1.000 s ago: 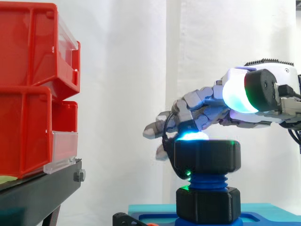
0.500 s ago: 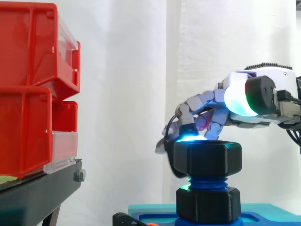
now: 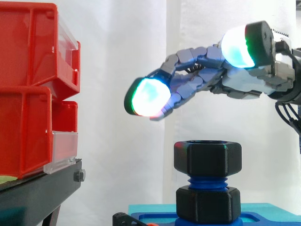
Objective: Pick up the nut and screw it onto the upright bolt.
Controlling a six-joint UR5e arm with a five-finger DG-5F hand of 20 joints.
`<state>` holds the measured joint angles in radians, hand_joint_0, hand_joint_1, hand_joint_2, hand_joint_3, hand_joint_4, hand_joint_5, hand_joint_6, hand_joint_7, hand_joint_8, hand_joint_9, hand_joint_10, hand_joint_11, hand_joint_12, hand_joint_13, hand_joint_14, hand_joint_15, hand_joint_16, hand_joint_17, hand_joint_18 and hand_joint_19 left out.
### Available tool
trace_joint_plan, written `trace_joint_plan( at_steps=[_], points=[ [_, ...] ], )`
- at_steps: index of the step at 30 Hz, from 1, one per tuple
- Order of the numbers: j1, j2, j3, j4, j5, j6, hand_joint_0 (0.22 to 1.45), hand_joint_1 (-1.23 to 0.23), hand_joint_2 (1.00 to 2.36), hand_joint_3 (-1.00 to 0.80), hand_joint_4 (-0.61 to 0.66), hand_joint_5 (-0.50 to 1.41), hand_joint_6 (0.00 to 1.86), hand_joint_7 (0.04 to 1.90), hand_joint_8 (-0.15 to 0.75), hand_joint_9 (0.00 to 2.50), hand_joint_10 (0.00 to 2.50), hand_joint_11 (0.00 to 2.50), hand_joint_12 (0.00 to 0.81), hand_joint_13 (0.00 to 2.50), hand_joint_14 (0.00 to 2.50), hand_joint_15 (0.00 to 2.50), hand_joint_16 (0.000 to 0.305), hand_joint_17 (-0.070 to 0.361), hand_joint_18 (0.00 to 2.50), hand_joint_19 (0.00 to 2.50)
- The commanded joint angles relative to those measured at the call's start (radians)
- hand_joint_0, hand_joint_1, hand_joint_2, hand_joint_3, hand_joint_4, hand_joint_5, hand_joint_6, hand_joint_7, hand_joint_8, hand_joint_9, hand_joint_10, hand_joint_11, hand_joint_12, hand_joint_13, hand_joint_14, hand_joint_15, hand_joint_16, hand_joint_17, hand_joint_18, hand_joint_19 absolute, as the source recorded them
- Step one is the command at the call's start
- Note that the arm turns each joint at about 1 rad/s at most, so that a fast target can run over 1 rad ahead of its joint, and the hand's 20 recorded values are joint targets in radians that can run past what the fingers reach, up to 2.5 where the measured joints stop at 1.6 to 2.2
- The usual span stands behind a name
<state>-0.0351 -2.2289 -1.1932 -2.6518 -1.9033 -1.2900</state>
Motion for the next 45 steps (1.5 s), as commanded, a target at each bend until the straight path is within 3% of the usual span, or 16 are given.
trace_joint_plan(
  at_steps=[1, 6, 10, 17, 34, 39, 45],
  points=[
    [0.017, 0.000, 0.001, 0.001, 0.001, -0.002, 0.43, -0.10, 1.00, -0.50, 0.14, -0.17, 0.50, 0.65, 0.257, 0.61, 0.00, 0.00, 0.324, 0.22, 0.00, 0.00, 0.038, 0.085, 0.00, 0.00],
    [0.052, -0.002, -0.019, 0.006, 0.027, -0.003, 0.43, -0.10, 1.00, -0.50, 0.13, -0.17, 0.50, 0.65, 0.257, 0.55, 0.00, 0.00, 0.328, 0.18, 0.00, 0.00, 0.039, 0.088, 0.00, 0.00],
    [0.063, -0.002, -0.029, 0.016, 0.038, -0.003, 0.43, -0.10, 1.00, -0.50, 0.13, -0.17, 0.50, 0.65, 0.257, 0.53, 0.00, 0.00, 0.330, 0.16, 0.00, 0.00, 0.040, 0.089, 0.00, 0.00],
    [0.090, -0.003, -0.082, 0.075, 0.070, -0.002, 0.43, -0.10, 1.00, -0.50, 0.14, -0.17, 0.50, 0.68, 0.257, 0.51, 0.00, 0.00, 0.330, 0.15, 0.00, 0.00, 0.039, 0.089, 0.00, 0.00],
    [0.080, -0.002, -0.098, 0.081, 0.086, -0.020, 0.43, -0.10, 1.00, -0.50, 0.13, -0.16, 0.50, 0.73, 0.257, 0.52, 0.00, 0.00, 0.325, 0.15, 0.00, 0.00, 0.039, 0.088, 0.00, 0.00],
    [0.075, -0.002, -0.135, 0.105, 0.086, -0.018, 0.43, -0.10, 1.00, -0.50, 0.14, -0.15, 0.50, 0.78, 0.256, 0.52, 0.00, 0.00, 0.323, 0.16, 0.00, 0.00, 0.039, 0.087, 0.00, 0.00],
    [0.070, -0.002, -0.138, 0.121, 0.082, -0.017, 0.44, -0.11, 1.00, -0.50, 0.15, -0.13, 0.50, 0.90, 0.260, 0.55, 0.00, 0.00, 0.312, 0.20, 0.00, 0.00, 0.036, 0.082, 0.00, 0.00]
  ],
)
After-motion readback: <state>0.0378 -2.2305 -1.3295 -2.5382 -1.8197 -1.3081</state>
